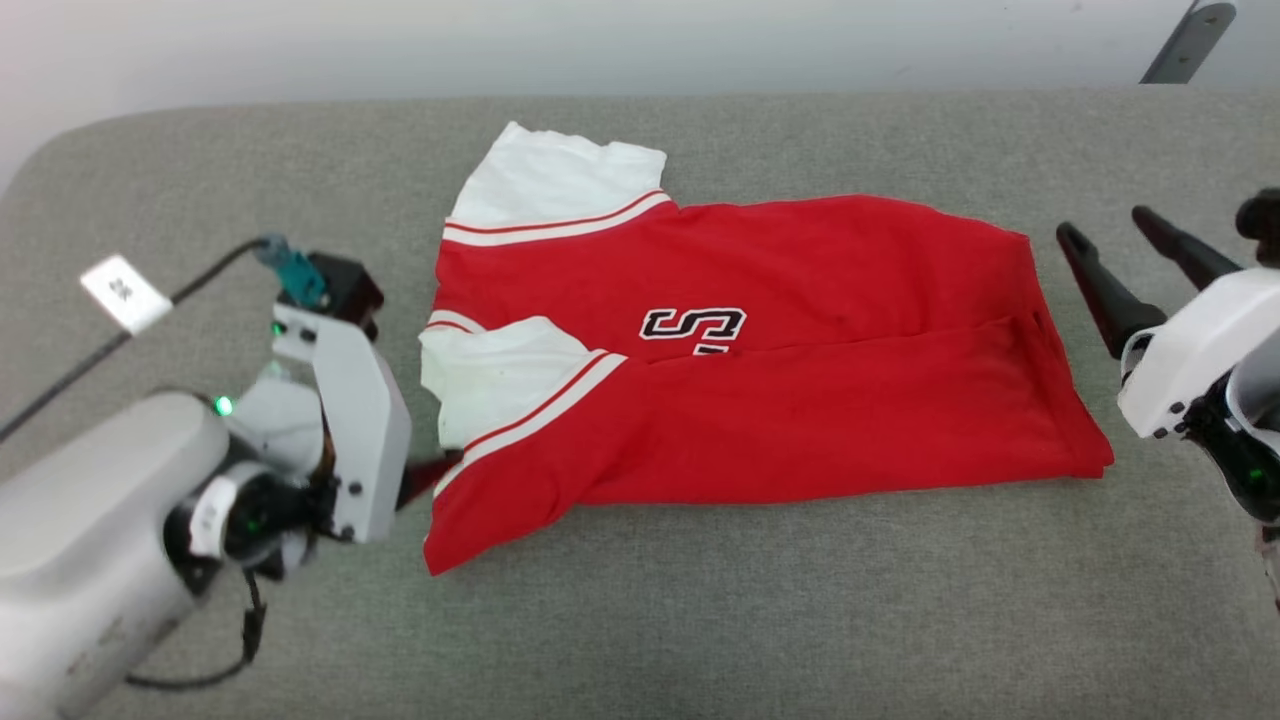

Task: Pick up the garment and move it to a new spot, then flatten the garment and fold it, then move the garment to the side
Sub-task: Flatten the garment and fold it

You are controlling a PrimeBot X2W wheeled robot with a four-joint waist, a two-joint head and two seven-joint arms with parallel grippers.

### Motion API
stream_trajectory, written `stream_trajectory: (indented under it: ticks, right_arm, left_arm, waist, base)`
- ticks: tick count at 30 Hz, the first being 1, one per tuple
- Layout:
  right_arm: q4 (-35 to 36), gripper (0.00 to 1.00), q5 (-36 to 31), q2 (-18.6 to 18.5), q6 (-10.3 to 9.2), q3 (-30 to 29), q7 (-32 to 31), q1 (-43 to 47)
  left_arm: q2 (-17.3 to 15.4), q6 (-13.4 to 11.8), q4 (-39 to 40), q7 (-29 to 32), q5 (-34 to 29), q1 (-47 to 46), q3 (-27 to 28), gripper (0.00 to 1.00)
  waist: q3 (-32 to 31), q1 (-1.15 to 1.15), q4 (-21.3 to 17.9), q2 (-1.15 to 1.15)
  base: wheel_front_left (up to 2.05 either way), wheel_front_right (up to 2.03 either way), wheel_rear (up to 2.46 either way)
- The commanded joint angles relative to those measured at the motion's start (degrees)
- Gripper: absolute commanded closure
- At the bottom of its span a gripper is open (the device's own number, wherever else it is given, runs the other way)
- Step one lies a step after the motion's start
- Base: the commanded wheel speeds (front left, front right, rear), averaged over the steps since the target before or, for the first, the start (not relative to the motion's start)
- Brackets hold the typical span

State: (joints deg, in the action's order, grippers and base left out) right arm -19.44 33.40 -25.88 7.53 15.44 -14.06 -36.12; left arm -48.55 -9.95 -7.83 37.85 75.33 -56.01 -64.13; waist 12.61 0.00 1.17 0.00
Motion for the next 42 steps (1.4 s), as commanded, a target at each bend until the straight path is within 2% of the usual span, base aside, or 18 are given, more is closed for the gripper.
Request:
stream_trajectory:
  ticks: [1,5,10,16,24,25,26,35,42]
  right_arm:
    - [1.07,0.00,-1.12,0.57,-0.09,-1.13,1.12,1.14]
    - [7.99,0.00,-5.57,2.90,-0.09,-6.49,5.61,6.32]
    - [14.53,0.00,-8.89,5.95,-0.09,-12.21,6.54,11.32]
    - [20.14,0.00,-10.89,8.81,-0.09,-15.85,4.14,15.77]
    - [25.51,0.00,-11.71,12.13,-0.09,-19.44,-1.91,20.89]
    - [25.99,0.00,-11.52,12.19,-0.09,-19.44,-2.93,21.44]
    - [26.22,0.00,-11.22,12.59,-0.09,-19.93,-3.93,21.70]
    - [25.83,0.00,-8.73,12.37,-0.08,-20.15,-17.08,23.56]
    - [21.04,0.00,-7.77,11.07,-0.08,-18.67,-25.95,19.96]
  left_arm:
    - [-0.22,-0.88,1.07,0.32,0.84,1.16,0.19,0.00]
    - [-2.23,-4.63,4.95,1.48,3.21,4.78,-0.35,0.00]
    - [-2.79,-5.69,4.62,0.18,4.15,7.27,-0.30,0.00]
    - [-1.64,-3.88,0.54,-2.92,4.51,8.75,0.38,0.00]
    - [1.73,0.43,-9.82,-6.24,5.41,9.85,0.89,0.00]
    - [2.21,1.22,-10.73,-5.96,5.76,10.01,0.81,0.27]
    - [2.55,1.86,-11.60,-5.58,6.15,10.18,0.67,1.00]
    - [5.09,4.95,-15.66,-4.69,6.30,9.40,0.12,1.00]
    - [6.48,6.22,-17.02,-5.21,6.87,8.84,0.74,1.00]
  waist:
    - [0.00,0.00,-0.30,0.00]
    - [0.50,0.00,-1.45,0.00]
    - [1.74,0.00,-2.81,0.00]
    - [3.31,0.00,-3.99,0.00]
    - [5.12,0.00,-4.85,0.00]
    - [5.23,0.00,-4.86,0.00]
    - [5.32,0.00,-4.90,0.00]
    - [5.26,0.00,-3.89,0.00]
    - [5.25,0.00,-2.76,0.00]
  base:
    - [0.00,0.00,0.00]
    - [0.00,0.00,0.00]
    - [0.00,0.00,0.00]
    - [0.00,0.00,0.00]
    - [0.00,0.00,0.00]
    - [0.00,0.00,0.00]
    - [0.00,0.00,0.00]
    - [0.00,0.00,0.00]
    - [0.00,0.00,0.00]
